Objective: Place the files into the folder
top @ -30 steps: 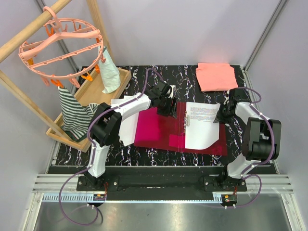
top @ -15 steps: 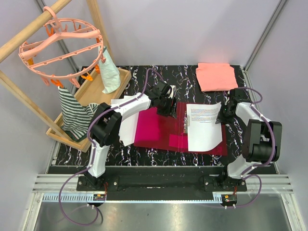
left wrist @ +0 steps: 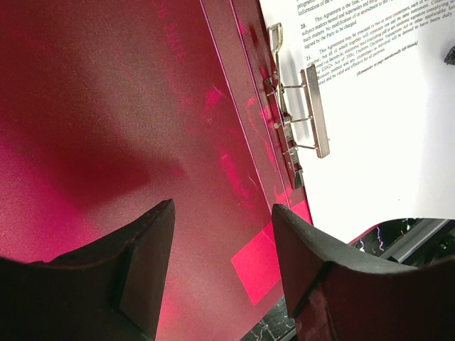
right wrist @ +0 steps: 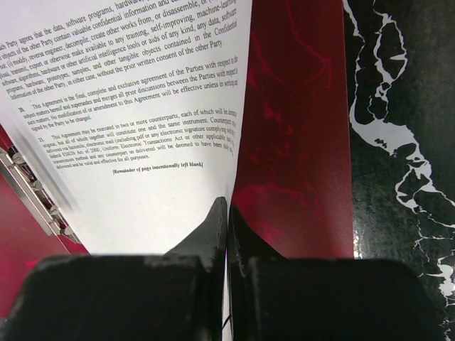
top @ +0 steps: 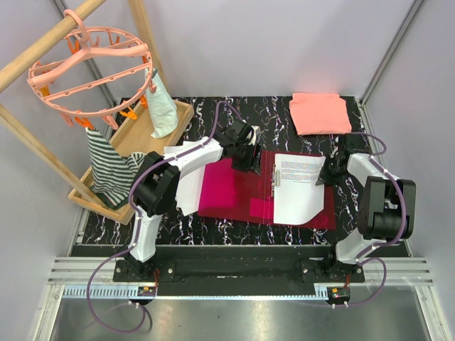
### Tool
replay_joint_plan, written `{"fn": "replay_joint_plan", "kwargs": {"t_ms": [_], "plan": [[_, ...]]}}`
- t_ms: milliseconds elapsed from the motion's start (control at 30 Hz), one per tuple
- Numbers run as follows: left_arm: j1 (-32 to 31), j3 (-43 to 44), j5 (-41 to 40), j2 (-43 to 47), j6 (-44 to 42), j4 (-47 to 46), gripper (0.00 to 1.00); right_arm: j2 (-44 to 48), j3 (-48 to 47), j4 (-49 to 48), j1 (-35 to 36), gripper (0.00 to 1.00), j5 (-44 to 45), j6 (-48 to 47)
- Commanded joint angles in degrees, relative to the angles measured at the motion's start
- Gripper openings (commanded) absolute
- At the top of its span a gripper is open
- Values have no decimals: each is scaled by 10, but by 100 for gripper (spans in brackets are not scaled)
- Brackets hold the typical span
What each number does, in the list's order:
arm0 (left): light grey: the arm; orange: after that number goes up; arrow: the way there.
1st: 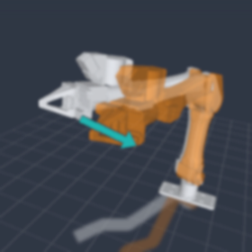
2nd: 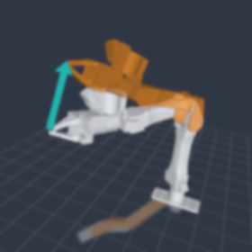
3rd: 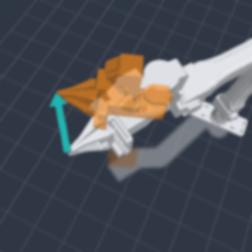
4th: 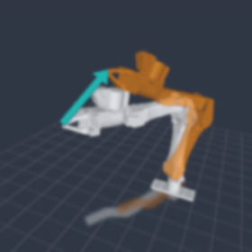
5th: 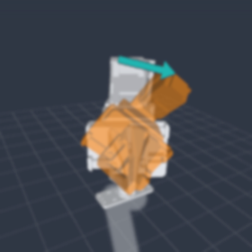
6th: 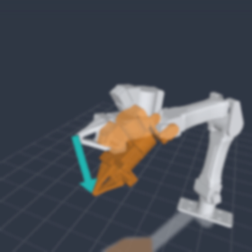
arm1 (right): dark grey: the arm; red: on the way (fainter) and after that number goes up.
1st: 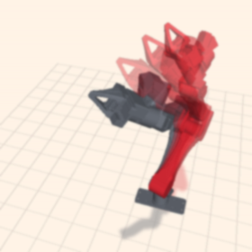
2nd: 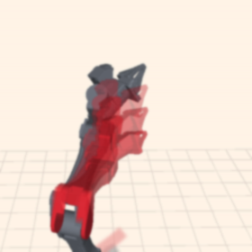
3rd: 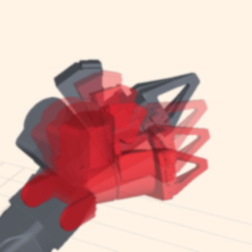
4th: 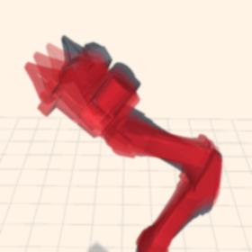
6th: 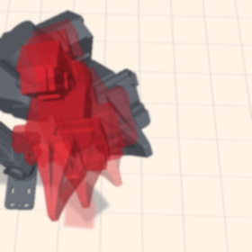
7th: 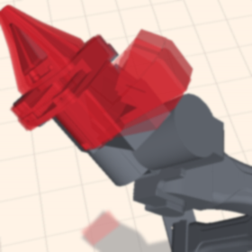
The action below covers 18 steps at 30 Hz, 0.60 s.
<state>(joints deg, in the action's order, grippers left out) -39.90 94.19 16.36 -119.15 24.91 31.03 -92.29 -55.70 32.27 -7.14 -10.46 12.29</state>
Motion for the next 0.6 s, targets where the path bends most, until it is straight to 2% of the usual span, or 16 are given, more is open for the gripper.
{"fn": "replay_joint_plan", "kwargs": {"t_ms": [0,67,100,133,167,200,267,300,433,500,533,567], "plan": [[-3,16,4,20,-2,-11,61,18,6,-27,5,0,-16,20],[-3,9,1,28,1,-11,61,20,6,-27,5,0,-17,25],[-3,6,-2,37,1,-11,63,21,7,-28,5,3,-17,25],[-1,2,-2,44,1,-11,63,22,6,-27,5,12,-13,25],[1,-8,-3,52,0,-10,64,28,5,-25,5,27,2,26],[3,-16,-4,74,-2,-10,66,32,4,-24,5,46,10,24],[17,-48,-3,103,-6,-8,67,40,-11,-13,5,58,34,16],[25,-61,3,139,-7,-8,68,44,-19,-6,5,70,39,14],[81,-147,13,250,-14,-4,71,76,-41,22,8,87,85,23],[103,-211,-10,320,-21,-4,73,96,-66,40,22,93,133,24],[125,-231,-17,339,-24,4,74,102,-76,58,33,100,152,26],[135,-265,-23,355,-29,7,76,113,-98,63,45,99,184,26]]}}
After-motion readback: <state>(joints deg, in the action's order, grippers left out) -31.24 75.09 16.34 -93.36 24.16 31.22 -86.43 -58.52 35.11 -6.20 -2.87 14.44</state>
